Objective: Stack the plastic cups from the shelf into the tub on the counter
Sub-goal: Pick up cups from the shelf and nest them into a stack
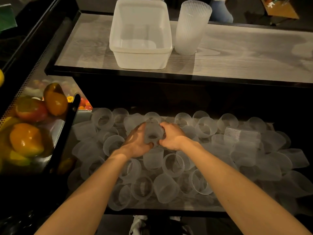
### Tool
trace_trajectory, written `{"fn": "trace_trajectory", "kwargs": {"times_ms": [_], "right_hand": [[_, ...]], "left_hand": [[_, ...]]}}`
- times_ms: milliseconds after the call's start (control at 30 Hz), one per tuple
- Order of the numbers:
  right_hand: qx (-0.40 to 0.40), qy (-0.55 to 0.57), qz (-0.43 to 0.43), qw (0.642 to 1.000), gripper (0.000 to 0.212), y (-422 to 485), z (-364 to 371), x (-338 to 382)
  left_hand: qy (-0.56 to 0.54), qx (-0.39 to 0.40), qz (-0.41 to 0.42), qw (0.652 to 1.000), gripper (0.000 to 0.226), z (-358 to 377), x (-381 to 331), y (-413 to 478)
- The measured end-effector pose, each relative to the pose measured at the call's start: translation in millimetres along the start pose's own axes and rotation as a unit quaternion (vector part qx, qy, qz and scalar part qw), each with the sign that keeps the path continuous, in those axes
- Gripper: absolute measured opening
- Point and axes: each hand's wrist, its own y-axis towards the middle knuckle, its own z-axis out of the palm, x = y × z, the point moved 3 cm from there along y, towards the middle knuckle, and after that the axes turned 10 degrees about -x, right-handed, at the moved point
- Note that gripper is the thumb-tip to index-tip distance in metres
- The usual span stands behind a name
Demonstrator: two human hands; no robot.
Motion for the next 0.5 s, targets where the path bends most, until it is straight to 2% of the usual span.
{"fn": "trace_trajectory", "kwargs": {"times_ms": [267, 500], "right_hand": [[-0.004, 0.013, 0.014, 1.000, 0.055, 2.0, -1.4, 0.6], [-0.017, 0.032, 0.018, 0.999, 0.061, 0.6, -0.2, 0.0]], "left_hand": [[-0.003, 0.013, -0.020, 1.000, 0.066, -1.1, -0.5, 3.0], [-0.032, -0.010, -0.012, 0.999, 0.075, 0.6, -2.0, 1.9]]}}
